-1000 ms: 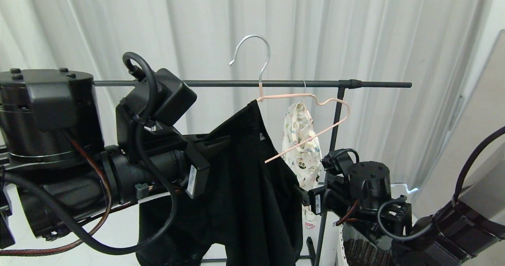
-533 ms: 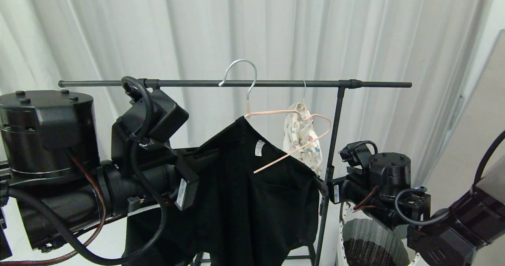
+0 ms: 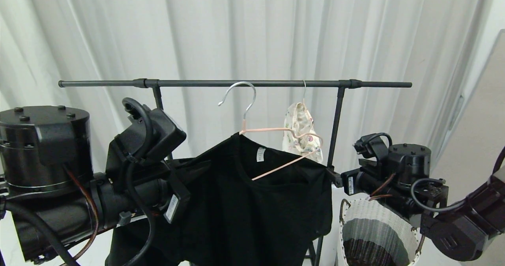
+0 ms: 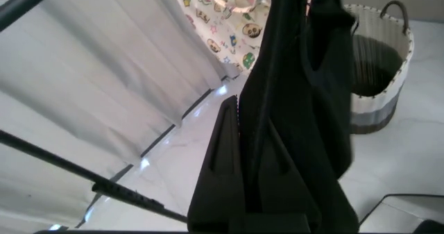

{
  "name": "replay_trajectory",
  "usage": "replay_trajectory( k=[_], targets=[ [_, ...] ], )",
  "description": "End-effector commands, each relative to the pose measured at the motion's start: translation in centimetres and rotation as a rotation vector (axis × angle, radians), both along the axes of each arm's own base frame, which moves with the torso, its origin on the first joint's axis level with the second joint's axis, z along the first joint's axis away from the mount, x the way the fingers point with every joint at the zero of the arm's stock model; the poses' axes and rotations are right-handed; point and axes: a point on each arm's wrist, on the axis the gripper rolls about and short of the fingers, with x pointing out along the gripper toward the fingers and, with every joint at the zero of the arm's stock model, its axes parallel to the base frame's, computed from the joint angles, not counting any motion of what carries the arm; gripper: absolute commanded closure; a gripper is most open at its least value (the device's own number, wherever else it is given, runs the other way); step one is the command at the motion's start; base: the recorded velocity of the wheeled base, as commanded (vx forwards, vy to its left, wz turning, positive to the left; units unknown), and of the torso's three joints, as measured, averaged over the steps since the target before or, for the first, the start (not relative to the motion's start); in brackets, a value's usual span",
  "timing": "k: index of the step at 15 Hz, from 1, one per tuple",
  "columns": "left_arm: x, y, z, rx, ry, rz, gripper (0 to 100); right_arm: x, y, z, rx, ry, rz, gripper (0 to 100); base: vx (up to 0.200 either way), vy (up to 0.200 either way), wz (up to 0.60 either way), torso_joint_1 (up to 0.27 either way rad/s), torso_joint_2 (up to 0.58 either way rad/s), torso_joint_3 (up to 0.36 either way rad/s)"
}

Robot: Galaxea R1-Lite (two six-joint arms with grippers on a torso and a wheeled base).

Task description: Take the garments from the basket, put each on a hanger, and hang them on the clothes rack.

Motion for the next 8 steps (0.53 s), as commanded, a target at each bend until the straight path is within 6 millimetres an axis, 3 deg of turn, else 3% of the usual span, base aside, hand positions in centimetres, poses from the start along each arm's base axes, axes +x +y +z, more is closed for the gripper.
replay_trajectory(
  k=[1, 8],
  targets=[
    [-0.04, 0.12, 0.00, -0.001, -0.001, 0.003, 100, 0.26, -0.86, 0.58, 0.003, -0.018, -0.004, 0, 0.000, 0.000, 0.00, 0.000, 0.00, 0.000],
    [0.00, -0.36, 0.87, -0.053, -0.047, -0.064, 100, -0.16, -0.68, 0.88, 0.017, -0.017, 0.054, 0, 0.000, 0.000, 0.00, 0.000, 0.00, 0.000]
  ],
)
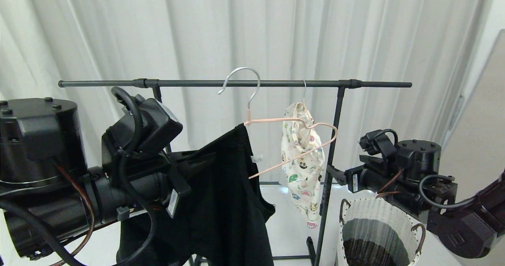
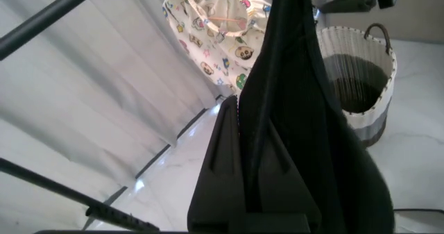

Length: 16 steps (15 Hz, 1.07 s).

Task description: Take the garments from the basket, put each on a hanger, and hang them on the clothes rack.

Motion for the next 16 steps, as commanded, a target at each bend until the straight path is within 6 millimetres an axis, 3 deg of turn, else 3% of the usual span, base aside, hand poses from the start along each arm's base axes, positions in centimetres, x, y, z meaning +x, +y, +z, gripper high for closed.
replay_trajectory(
  k=[1, 3, 5, 6, 8, 12, 16],
  targets=[
    [0.0, -0.1, -0.1, 0.002, 0.005, -0.004, 100, -0.7, 0.2, 0.2, 0.003, 0.001, 0.026, 0, 0.000, 0.000, 0.00, 0.000, 0.00, 0.000],
    [0.1, -0.2, -0.1, -0.003, 0.006, -0.002, 100, -2.6, 0.2, 0.2, 0.012, 0.023, 0.106, 0, 0.000, 0.000, 0.00, 0.000, 0.00, 0.000],
    [0.1, -0.2, 0.1, -0.008, 0.000, -0.004, 100, -5.9, 0.7, 0.8, 0.073, 0.060, 0.232, 0, 0.000, 0.000, 0.00, 0.000, 0.00, 0.000],
    [0.1, -0.2, 0.2, -0.023, 0.002, -0.003, 100, -7.7, 1.7, 1.4, 0.160, 0.099, 0.296, 0, 0.000, 0.000, 0.00, 0.000, 0.00, 0.000],
    [0.1, -0.3, 0.3, -0.038, 0.005, -0.023, 100, -9.2, 3.5, 1.7, 0.259, 0.164, 0.351, 0, 0.000, 0.000, 0.00, 0.000, 0.00, 0.000],
    [-0.2, -1.1, 0.9, -0.052, -0.011, -0.072, 100, -9.2, 5.7, 1.5, 0.270, 0.181, 0.401, 0, 0.000, 0.000, 0.00, 0.000, 0.00, 0.000],
    [-0.7, -1.8, 1.1, -0.055, -0.020, -0.110, 100, -7.8, 7.3, 0.9, 0.266, 0.184, 0.400, 0, 0.000, 0.000, 0.00, 0.000, 0.00, 0.000]
  ],
)
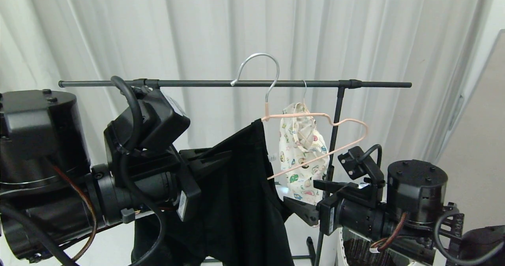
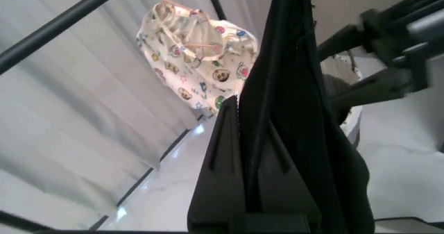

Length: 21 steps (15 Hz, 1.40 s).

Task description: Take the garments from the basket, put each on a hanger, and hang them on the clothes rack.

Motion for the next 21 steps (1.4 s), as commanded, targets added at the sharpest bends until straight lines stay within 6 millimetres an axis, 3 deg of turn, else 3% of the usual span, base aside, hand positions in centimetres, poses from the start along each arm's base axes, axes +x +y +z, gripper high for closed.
replay_trajectory(
  k=[1, 11, 18, 19, 21],
  targets=[
    [-0.1, -0.1, 0.3, -0.006, -0.007, -0.006, 100, 0.6, 0.7, -0.9, -0.018, 0.014, 0.000, 0, 0.000, 0.000, 0.00, 0.000, 0.00, 0.000],
    [0.1, -0.3, 1.2, -0.027, -0.032, -0.007, 100, 1.1, 1.3, -3.1, -0.101, 0.034, -0.113, 0, 0.000, 0.000, 0.00, 0.000, 0.00, 0.000],
    [0.1, -0.2, 1.1, -0.025, -0.032, -0.004, 100, 2.1, 0.0, -3.4, -0.135, 0.019, -0.199, 0, 0.000, 0.000, 0.00, 0.000, 0.00, 0.000],
    [0.1, -0.2, 1.1, -0.024, -0.031, -0.004, 100, 2.2, -0.1, -3.3, -0.138, 0.015, -0.202, 100, 0.000, 0.000, 0.00, 0.000, 0.00, 0.000],
    [0.1, -0.2, 1.0, -0.021, -0.027, -0.001, 100, 2.4, -0.4, -3.2, -0.148, 0.001, -0.209, 100, 0.000, 0.000, 0.00, 0.000, 0.00, 0.000]
  ],
)
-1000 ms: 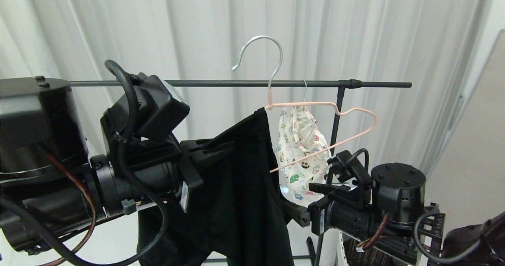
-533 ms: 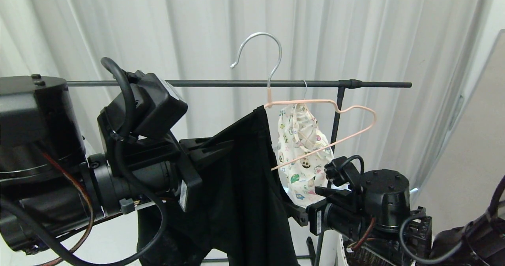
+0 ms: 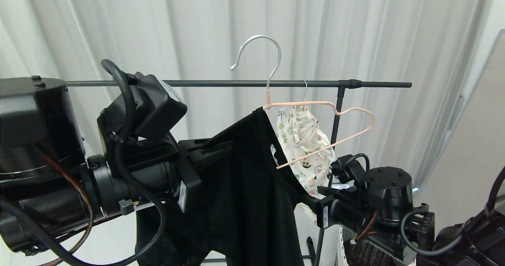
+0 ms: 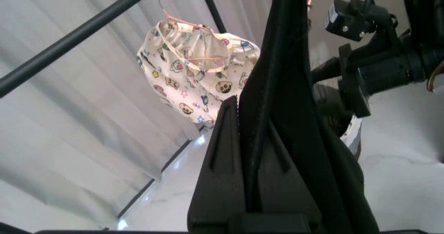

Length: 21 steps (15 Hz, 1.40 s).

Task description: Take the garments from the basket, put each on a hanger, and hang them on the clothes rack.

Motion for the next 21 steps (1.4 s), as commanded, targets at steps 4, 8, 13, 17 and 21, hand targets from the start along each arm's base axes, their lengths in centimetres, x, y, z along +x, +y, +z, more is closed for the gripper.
replay_trajectory(
  k=[4, 8, 13, 17, 21],
  targets=[
    [0.5, 1.0, -1.3, 0.034, 0.033, 0.050, 100, 1.8, -2.2, 0.4, -0.030, -0.038, -0.098, 100, 0.000, 0.000, 0.00, 0.000, 0.00, 0.000],
    [0.6, 2.7, -3.8, 0.080, 0.104, 0.122, 100, 3.4, -5.4, 2.1, -0.017, -0.091, -0.199, 100, 0.000, 0.000, 0.00, 0.000, 0.00, 0.000],
    [-0.4, 3.3, -7.0, 0.162, 0.187, 0.111, 100, 3.5, -6.5, 3.3, -0.003, -0.127, -0.205, 100, 0.000, 0.000, 0.00, 0.000, 0.00, 0.000],
    [0.1, 3.2, -8.9, 0.231, 0.244, 0.183, 100, 2.9, -6.9, 4.6, -0.012, -0.146, -0.168, 100, 0.000, 0.000, 0.00, 0.000, 0.00, 0.000],
    [0.6, 2.3, -9.3, 0.250, 0.258, 0.192, 100, 1.4, -7.6, 6.7, -0.046, -0.126, -0.073, 0, 0.000, 0.000, 0.00, 0.000, 0.00, 0.000]
  ],
)
